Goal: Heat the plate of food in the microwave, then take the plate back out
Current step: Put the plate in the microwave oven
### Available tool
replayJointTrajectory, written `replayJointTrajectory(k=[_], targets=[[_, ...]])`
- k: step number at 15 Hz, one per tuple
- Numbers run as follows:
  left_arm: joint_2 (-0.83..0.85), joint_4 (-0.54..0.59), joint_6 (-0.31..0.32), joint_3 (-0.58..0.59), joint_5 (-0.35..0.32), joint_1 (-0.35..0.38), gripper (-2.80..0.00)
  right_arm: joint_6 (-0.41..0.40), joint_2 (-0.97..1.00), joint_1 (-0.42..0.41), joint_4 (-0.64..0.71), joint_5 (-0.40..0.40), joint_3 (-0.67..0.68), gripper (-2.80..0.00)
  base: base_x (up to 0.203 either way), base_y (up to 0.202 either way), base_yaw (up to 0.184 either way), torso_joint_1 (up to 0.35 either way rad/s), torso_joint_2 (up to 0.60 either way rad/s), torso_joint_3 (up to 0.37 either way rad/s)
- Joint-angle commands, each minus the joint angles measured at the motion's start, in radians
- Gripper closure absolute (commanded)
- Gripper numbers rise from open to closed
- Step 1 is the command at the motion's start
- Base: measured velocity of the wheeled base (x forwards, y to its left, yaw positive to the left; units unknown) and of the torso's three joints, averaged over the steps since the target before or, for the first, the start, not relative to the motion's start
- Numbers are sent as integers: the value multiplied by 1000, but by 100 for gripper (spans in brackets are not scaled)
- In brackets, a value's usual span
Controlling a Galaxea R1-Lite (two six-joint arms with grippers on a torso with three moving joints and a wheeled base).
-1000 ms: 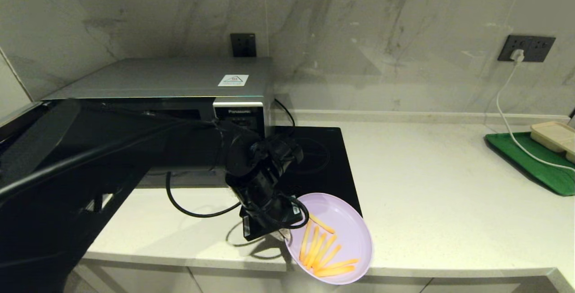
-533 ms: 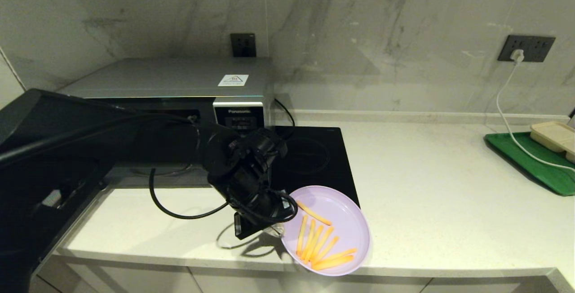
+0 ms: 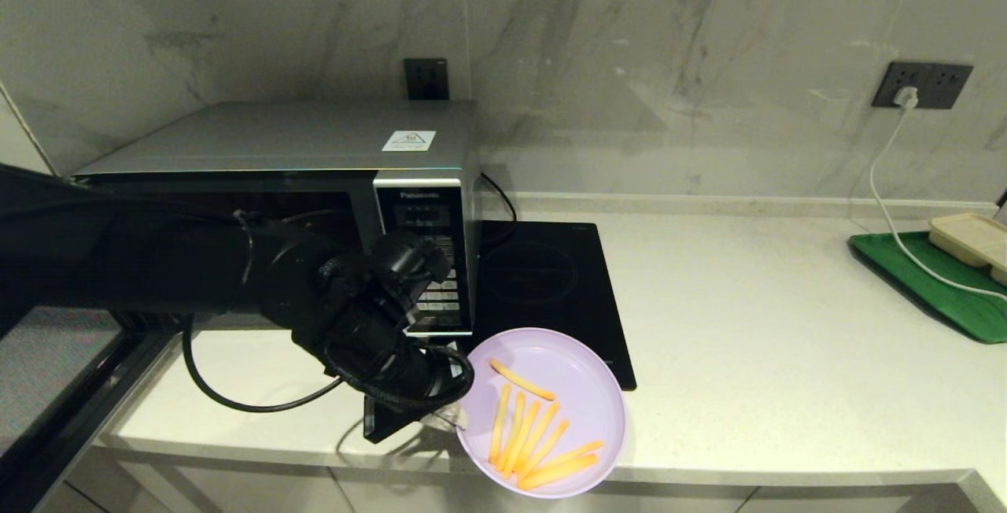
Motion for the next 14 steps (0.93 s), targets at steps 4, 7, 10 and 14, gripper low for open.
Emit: replayJointTrajectory(k=[4,7,10,14], targets=[[-172,-38,-4,171,-23,80,0,1,0,0,1,0,0,0,0,0,0,0,0,0],[-235,-39,9,245,-58,204,0,1,0,0,1,0,0,0,0,0,0,0,0,0],[-289,-39,85,315,-105,332,0,1,0,0,1,0,0,0,0,0,0,0,0,0],[-320,-38,183,380,-151,515,0,1,0,0,1,0,0,0,0,0,0,0,0,0]])
